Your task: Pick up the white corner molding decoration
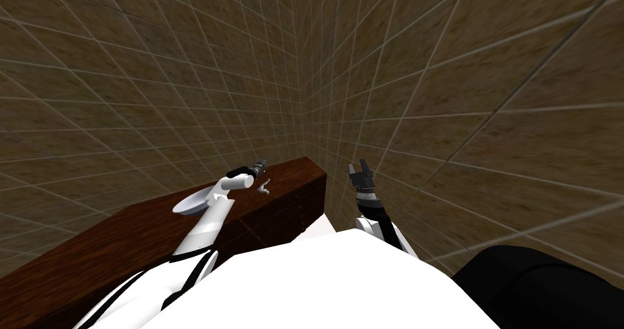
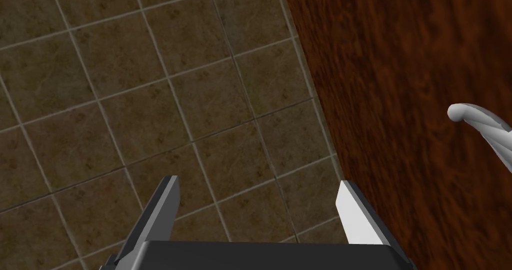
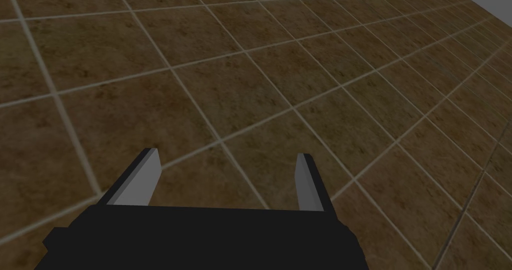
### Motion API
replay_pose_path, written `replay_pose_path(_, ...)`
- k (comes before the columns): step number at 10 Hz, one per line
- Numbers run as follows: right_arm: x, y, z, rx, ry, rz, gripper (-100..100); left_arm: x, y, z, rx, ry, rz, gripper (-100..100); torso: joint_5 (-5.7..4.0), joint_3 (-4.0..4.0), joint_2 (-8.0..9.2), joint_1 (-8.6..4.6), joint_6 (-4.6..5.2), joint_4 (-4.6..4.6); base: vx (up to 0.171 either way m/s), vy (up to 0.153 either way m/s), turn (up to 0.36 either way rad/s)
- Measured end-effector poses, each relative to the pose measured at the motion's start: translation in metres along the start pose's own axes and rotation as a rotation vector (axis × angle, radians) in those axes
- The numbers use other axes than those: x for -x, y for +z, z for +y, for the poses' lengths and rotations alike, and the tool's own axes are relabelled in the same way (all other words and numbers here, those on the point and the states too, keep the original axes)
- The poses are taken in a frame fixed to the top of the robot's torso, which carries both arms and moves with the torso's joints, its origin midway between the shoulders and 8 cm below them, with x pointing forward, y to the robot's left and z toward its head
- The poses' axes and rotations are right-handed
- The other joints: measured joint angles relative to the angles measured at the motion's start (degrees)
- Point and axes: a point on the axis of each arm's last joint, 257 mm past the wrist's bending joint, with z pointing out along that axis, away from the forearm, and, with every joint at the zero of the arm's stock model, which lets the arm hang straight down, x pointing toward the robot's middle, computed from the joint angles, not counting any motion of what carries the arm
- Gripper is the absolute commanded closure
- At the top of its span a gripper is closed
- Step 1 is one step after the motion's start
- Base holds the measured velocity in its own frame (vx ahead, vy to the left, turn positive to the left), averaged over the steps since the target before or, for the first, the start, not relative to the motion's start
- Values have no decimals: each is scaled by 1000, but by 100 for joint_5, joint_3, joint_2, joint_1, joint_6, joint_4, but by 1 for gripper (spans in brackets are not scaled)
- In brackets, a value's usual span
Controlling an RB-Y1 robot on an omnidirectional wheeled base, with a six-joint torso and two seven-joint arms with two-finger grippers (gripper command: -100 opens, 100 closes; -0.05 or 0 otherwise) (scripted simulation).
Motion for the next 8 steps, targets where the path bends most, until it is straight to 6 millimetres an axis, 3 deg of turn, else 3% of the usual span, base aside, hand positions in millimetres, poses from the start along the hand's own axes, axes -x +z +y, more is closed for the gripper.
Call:
replay_pose_path(6,0,0,0,0,0,0,0,-1,16,17,161,-12,46,-100,0,-1,-3,4,2,0,0,16,-33)
replay_pose_path(8,0,0,0,0,0,0,0,-2,19,33,227,-19,60,-100,1,-1,-1,1,-1,-1,1,11,-16)
